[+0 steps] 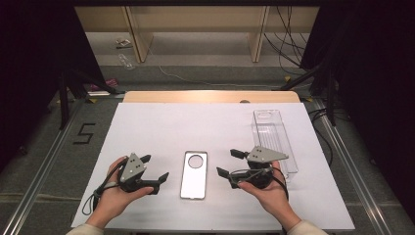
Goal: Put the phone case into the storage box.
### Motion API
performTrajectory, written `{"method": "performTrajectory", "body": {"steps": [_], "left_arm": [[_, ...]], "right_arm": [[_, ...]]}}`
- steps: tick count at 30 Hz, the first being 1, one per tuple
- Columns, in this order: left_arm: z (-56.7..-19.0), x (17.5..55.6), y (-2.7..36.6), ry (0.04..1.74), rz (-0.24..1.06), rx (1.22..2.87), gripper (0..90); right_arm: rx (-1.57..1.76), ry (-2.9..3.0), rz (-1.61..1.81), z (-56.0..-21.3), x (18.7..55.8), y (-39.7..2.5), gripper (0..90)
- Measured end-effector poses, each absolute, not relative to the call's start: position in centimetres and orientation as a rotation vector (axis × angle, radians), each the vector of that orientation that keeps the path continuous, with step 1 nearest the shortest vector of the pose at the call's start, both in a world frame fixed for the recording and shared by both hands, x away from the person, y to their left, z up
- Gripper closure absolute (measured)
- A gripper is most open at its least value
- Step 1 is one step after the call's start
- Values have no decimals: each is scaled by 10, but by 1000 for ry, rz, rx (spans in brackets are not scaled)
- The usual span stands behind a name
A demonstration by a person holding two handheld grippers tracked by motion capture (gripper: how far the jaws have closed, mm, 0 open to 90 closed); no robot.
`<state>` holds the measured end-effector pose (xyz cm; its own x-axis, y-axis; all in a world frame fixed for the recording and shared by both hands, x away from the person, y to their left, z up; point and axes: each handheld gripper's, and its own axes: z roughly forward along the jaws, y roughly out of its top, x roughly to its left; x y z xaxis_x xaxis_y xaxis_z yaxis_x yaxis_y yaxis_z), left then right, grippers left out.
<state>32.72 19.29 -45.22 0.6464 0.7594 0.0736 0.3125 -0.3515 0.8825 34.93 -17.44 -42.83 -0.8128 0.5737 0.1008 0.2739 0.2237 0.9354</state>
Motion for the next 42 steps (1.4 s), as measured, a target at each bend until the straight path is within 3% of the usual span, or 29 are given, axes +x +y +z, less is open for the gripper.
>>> {"method": "performTrajectory", "body": {"steps": [16, 42], "left_arm": [[-452, 327, 193, 843, 605, 1934, 154], [-453, 328, 192, 848, 606, 1938, 154]], "right_arm": [[795, 2197, 1603, -422, 346, -191, 164], [352, 2727, 861, -434, 341, -103, 231]]}}
